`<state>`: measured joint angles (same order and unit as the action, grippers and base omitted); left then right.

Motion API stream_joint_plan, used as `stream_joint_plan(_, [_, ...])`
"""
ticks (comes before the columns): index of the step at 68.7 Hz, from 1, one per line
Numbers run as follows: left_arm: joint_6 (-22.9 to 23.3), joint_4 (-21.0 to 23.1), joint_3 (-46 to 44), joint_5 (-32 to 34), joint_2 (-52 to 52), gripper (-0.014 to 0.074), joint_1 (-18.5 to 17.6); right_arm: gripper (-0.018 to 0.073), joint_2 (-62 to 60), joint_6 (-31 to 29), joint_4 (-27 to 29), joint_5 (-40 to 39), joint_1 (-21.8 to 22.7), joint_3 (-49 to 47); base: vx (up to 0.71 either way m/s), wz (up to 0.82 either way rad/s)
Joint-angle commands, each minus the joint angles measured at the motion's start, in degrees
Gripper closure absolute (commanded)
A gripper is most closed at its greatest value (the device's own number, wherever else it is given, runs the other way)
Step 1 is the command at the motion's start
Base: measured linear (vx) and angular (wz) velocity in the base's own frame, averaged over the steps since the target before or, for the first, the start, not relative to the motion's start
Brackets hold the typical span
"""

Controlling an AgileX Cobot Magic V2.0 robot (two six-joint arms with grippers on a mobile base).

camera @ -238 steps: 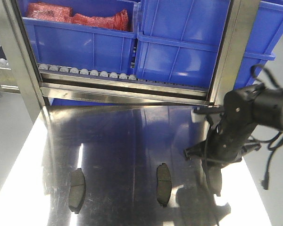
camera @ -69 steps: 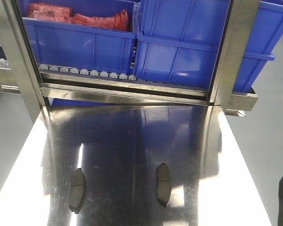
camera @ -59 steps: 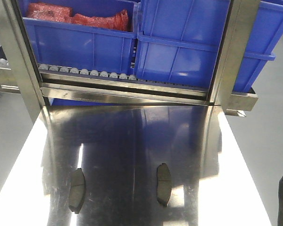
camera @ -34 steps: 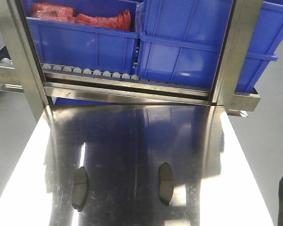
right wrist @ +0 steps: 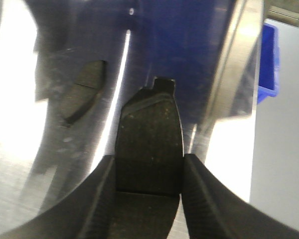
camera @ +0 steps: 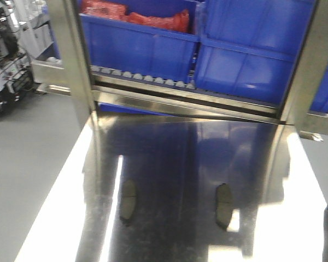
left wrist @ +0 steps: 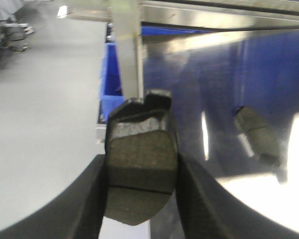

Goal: Move and align brake pads A on conveyor
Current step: 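Hold both brake pads raised while backing away from the table, then drive the base along the yellow floor line holding both pads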

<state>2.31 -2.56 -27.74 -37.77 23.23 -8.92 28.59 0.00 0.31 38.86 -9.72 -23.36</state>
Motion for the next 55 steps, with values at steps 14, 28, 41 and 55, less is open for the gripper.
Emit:
stream_joint_plan(14, [0.0, 0.2, -1.7, 5.4, 0.4, 0.0602, 0.0, 0.0566, 0.1, 0.0, -0.3, -4.6, 0.4, -1.8, -0.11, 0.43])
stream_joint_plan(28, [0.0, 0.2, -1.7, 5.4, 0.4, 0.0602, 0.0, 0.0566, 0.1, 0.0, -0.3, -4.6, 0.4, -1.8, -0.14, 0.53])
stream_joint_plan(41, [0.0, 0.2, -1.7, 5.4, 0.4, 0.0602, 0.0, 0.0566, 0.1, 0.0, -0.3, -4.6, 0.4, -1.8, -0.15, 0.58])
stream_joint_plan(55, [0.0, 0.2, -1.7, 5.4, 0.4, 0.0602, 0.0, 0.0566, 0.1, 0.0, -0.3, -4.6, 0.4, -1.8, -0.16, 0.61])
